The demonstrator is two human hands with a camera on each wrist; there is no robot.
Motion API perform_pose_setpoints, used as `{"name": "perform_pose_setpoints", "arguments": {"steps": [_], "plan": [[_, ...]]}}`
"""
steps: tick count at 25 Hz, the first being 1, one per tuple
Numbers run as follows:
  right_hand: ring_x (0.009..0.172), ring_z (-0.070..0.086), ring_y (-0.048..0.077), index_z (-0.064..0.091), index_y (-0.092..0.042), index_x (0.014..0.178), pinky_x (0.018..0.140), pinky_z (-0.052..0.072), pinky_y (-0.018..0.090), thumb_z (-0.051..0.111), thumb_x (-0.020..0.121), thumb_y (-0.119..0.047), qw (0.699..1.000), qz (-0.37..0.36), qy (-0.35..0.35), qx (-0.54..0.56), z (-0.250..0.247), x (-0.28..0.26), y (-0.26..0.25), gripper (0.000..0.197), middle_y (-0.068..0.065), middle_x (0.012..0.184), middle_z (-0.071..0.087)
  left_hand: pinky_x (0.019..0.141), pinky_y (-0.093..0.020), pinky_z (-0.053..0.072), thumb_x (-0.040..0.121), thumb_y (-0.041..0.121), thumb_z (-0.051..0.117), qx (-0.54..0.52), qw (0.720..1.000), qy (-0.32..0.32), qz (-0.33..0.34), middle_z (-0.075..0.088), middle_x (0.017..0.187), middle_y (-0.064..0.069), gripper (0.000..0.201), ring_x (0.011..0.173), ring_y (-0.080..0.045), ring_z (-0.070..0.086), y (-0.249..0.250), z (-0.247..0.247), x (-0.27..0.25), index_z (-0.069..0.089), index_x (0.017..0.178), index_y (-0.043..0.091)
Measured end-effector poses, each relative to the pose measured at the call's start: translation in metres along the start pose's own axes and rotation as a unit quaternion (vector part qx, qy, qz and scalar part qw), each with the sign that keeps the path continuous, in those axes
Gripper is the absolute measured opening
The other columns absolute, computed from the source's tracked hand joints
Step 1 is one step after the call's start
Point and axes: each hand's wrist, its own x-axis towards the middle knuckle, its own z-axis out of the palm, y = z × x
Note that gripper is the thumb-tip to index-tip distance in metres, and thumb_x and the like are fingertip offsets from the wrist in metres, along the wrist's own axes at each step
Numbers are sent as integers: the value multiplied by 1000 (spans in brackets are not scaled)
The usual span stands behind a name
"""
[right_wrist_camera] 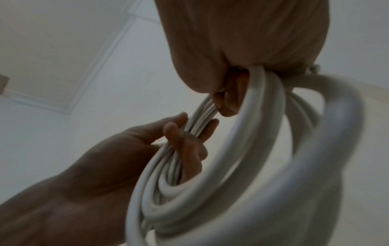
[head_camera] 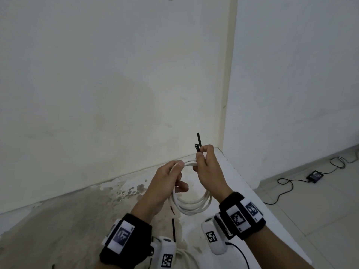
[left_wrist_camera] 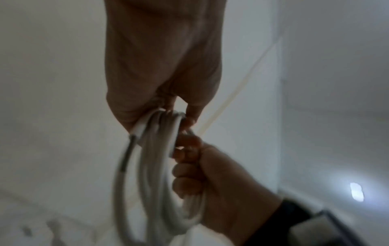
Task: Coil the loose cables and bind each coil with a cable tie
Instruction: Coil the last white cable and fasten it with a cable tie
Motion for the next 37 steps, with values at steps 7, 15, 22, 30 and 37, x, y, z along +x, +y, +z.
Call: {"name": "perform_pose_setpoints", "arguments": {"steps": [7,15,22,30,37], "plan": [[68,60,19,52,-22,102,56,50,21,48,101,-21,999,6,45,-11,-1,-7,7,4,12,100,59,47,-12,30,100,26,50,118,978,86,151,44,47,14,25,42,-3,37,3,-4,4,75,98,22],[67,61,15,63,-6,82,60,49,26,61,94,-8,999,-45,5,21,-59,-29,-51,12,12,75,65,44,-18,25,98,24,52,65,986,123,88,35,55,6,26,42,-6,29,-5,-21,13,77,90,26],[72,70,24,66,-3,83,72,61,37,59,95,-4,990,48,-111,71,-43,-35,-42,14,11,75,71,46,-24,23,98,25,52,45,988,108,102,35,56,5,26,46,-11,25,1,-12,15,77,90,28],[99,49,4,69,-31,94,86,37,13,65,88,-40,953,-235,31,-189,-16,-40,-7,12,-15,109,44,45,-22,25,100,23,46,41,985,120,117,37,54,2,31,47,-11,29,4,0,2,76,92,24],[113,58,14,66,-22,99,90,50,24,66,94,-15,973,-229,29,-20,0,-32,-1,8,0,113,55,43,-26,24,94,29,51,-55,987,152,-14,39,48,8,19,42,-9,30,5,8,5,57,100,13]]}}
